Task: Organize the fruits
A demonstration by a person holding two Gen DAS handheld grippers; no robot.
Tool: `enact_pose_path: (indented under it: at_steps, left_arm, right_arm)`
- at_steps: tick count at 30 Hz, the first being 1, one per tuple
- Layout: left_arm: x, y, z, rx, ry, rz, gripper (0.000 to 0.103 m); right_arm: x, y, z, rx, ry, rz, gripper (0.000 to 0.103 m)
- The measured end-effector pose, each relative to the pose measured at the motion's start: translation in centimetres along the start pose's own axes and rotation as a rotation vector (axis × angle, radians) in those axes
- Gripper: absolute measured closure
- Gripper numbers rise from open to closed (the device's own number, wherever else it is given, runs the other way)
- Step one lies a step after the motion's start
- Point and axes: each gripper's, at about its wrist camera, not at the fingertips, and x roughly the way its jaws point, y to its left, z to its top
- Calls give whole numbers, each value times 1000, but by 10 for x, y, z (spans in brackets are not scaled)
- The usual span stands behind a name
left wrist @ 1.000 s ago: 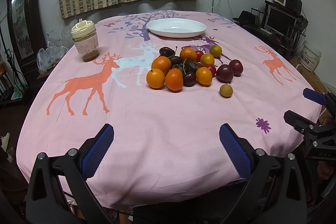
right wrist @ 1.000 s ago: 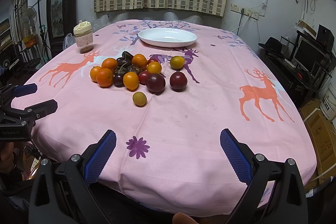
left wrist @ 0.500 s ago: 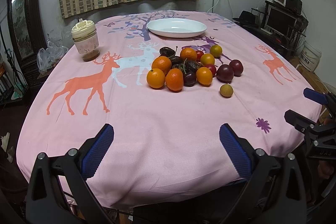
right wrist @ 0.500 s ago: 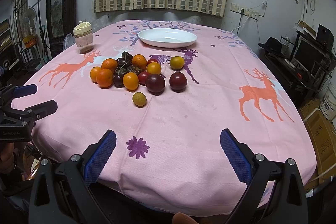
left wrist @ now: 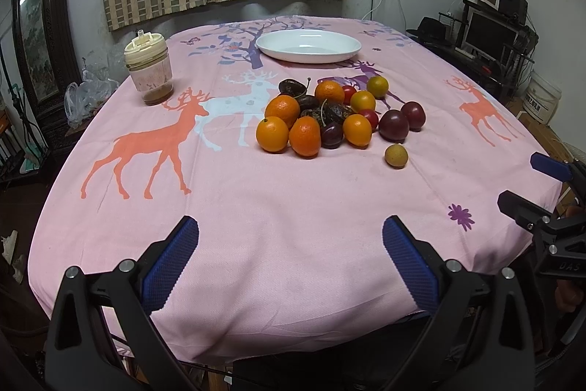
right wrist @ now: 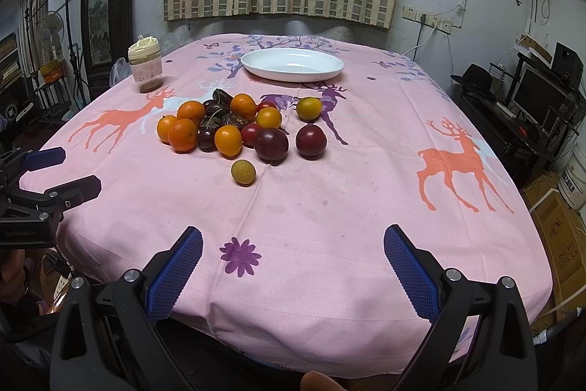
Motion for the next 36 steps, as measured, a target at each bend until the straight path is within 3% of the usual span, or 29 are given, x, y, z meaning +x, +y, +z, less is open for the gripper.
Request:
enact_pose_path:
  at_steps: [36]
  left_arm:
    - [7,-2,-4,7,13,1,4]
  right_arm:
    - [4,2,-2,0,10,3,4]
